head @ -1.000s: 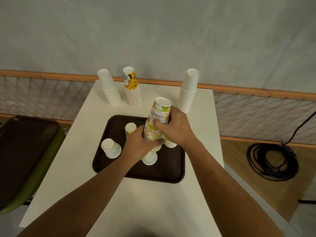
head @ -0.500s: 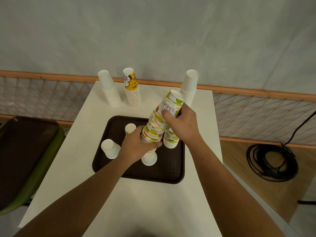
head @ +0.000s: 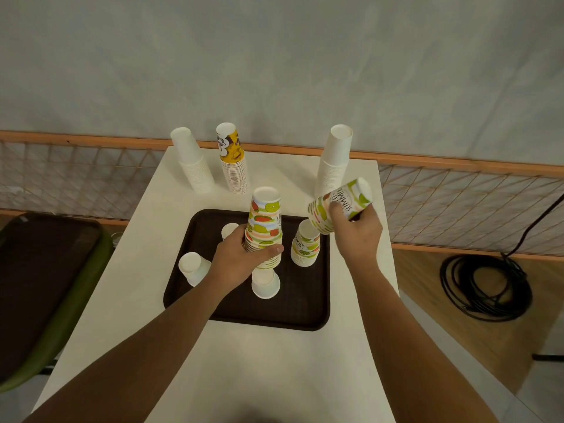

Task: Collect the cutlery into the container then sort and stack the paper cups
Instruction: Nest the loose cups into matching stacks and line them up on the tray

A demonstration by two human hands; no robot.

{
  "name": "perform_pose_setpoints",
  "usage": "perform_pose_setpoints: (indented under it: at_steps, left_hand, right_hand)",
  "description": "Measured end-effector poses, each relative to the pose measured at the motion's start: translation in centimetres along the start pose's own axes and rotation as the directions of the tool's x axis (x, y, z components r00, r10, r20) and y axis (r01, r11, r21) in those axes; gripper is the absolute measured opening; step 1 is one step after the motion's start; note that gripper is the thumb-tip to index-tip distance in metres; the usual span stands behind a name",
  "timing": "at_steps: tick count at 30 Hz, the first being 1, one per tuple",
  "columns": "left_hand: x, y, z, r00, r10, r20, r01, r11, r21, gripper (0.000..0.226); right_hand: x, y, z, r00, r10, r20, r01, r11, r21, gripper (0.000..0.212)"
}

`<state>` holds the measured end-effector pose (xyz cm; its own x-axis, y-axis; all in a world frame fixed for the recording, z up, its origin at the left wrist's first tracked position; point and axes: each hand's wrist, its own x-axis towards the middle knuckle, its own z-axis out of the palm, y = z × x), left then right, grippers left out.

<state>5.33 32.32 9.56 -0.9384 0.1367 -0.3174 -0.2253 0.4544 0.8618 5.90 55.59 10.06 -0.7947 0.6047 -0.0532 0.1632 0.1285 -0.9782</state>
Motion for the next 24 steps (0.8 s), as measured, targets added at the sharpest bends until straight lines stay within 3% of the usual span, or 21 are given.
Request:
perform_pose_setpoints:
  at_steps: [7, 13, 19, 24]
  left_hand:
    - [0.0, 0.5, 0.2, 1.000, 0.002, -0.007, -0.002, 1.000, 0.005, 0.073]
    - [-0.1, 0.5, 0.0, 1.000, -0.004, -0.010, 0.004, 1.000, 0.016, 0.070]
    - [-0.1, 0.6, 0.1, 1.000, 0.003, -0.006, -0.002, 1.000, 0.007, 0.070]
    - [0.0, 0.9, 0.6, 1.000, 0.013, -0.007, -0.013, 1.000, -0.008, 0.069]
  right_hand:
    - [-0.4, 4.3, 2.6, 0.974, -0.160, 0.160, 0.202, 0.935, -0.292, 0.044]
    - [-0.7, 7.0, 3.5, 0.955, -0.068, 0.288, 0.194, 0.879, -0.436, 0.059]
    - [-0.9, 5.8, 3.0, 0.934, -0.054, 0.354, 0.238, 0.832, -0.501, 0.076]
    - [-2.3, 0.7, 2.4, 0.939, -0.254, 0.233, 0.322, 0.886, -0.333, 0.065]
